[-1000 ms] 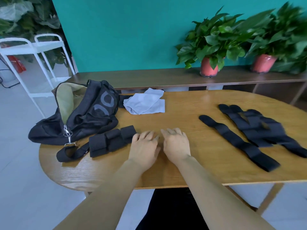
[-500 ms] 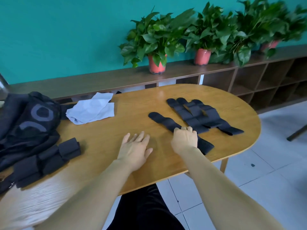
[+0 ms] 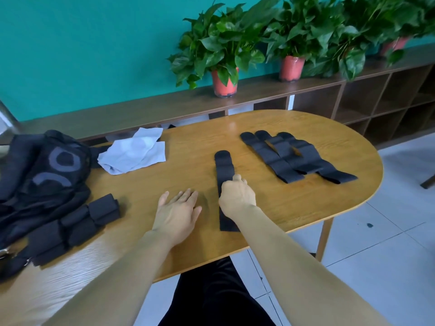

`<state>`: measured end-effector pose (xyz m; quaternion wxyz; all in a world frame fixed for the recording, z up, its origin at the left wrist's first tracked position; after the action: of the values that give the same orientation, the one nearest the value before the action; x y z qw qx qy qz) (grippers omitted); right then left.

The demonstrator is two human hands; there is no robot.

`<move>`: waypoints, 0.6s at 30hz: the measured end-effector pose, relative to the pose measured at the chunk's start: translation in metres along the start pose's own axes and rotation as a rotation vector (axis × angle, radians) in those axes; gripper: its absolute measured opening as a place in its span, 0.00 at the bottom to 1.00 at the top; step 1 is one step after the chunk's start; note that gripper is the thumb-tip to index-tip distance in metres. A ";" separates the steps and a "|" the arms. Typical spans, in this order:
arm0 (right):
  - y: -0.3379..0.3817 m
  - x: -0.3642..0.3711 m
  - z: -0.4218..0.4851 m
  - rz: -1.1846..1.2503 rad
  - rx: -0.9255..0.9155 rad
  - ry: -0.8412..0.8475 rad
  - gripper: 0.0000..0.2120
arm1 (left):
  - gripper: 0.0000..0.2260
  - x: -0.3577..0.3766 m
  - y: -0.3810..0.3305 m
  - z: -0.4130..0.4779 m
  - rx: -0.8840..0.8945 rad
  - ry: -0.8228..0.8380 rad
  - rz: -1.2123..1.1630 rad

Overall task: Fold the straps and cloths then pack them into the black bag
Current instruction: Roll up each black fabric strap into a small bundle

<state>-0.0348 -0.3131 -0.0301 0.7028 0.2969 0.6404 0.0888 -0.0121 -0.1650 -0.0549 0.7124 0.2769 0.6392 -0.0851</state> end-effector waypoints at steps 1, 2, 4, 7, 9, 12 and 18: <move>0.003 0.001 0.000 0.015 -0.031 -0.014 0.08 | 0.22 0.001 0.005 -0.002 -0.008 -0.005 -0.002; 0.006 0.000 -0.001 0.019 -0.062 -0.040 0.07 | 0.22 0.000 0.008 -0.004 -0.014 -0.016 -0.007; 0.005 -0.005 -0.001 -0.006 -0.108 -0.108 0.07 | 0.21 -0.002 0.012 -0.006 -0.014 -0.054 -0.026; -0.005 -0.014 0.003 -0.085 -0.149 -0.204 0.08 | 0.26 -0.011 0.005 -0.004 0.037 -0.132 -0.076; -0.012 -0.017 0.006 -0.113 -0.179 -0.262 0.12 | 0.31 -0.017 -0.006 -0.001 0.129 -0.176 -0.121; -0.017 -0.016 0.006 -0.116 -0.258 -0.290 0.13 | 0.28 -0.023 -0.022 -0.002 0.277 -0.205 -0.169; -0.007 -0.011 -0.011 0.054 -0.487 -0.271 0.12 | 0.28 -0.014 -0.016 -0.015 0.299 -0.210 -0.183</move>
<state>-0.0491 -0.3212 -0.0249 0.8299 0.1455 0.4923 0.2183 -0.0352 -0.1738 -0.0463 0.7154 0.3098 0.5640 -0.2720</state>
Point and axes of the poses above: each hand's wrist, its own z-axis towards the middle knuckle, its own x-axis out of the palm, y = z × x, the point moved 5 cm from there along z, towards the middle knuckle, and after that the axes turned 14 degrees about z, right-handed, at the moved point
